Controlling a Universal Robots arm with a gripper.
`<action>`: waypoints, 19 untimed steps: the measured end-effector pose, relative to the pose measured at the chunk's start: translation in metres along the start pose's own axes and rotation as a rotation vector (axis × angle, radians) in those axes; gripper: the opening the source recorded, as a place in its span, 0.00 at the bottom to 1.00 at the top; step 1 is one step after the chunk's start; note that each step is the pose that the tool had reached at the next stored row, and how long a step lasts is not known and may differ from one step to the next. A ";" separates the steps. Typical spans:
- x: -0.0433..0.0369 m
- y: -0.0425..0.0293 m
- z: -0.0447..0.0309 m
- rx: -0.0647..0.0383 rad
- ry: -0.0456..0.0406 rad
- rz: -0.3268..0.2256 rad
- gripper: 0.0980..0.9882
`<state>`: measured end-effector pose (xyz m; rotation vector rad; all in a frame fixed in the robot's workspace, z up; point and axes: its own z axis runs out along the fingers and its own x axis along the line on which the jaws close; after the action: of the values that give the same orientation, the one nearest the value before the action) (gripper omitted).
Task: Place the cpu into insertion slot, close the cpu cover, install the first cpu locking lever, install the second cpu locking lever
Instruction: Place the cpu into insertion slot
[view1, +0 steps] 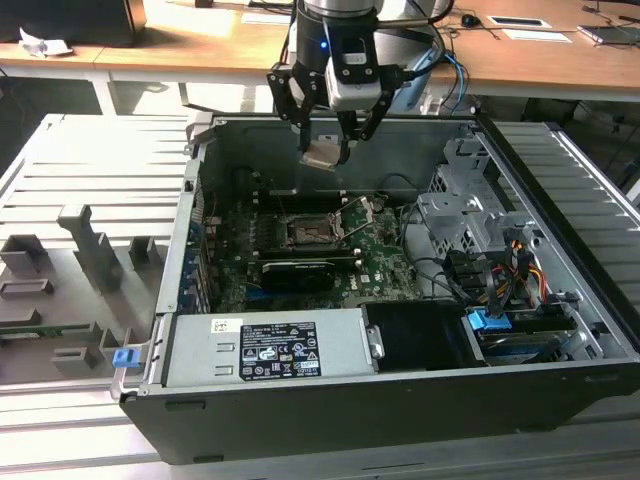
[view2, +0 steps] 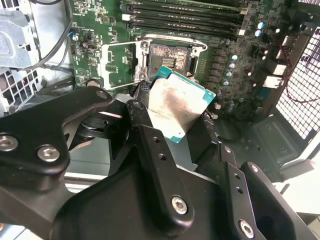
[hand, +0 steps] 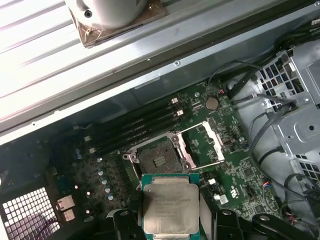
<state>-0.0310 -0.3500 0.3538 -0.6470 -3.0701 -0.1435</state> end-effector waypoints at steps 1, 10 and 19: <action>0.0000 0.0000 0.0001 0.000 -0.0006 0.006 0.50; -0.0002 -0.0009 0.0098 -0.001 -0.0038 0.047 0.50; -0.0003 -0.0016 0.0176 -0.004 -0.0176 0.201 0.50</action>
<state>-0.0310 -0.3500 0.3362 -0.9558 -2.9976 -0.1433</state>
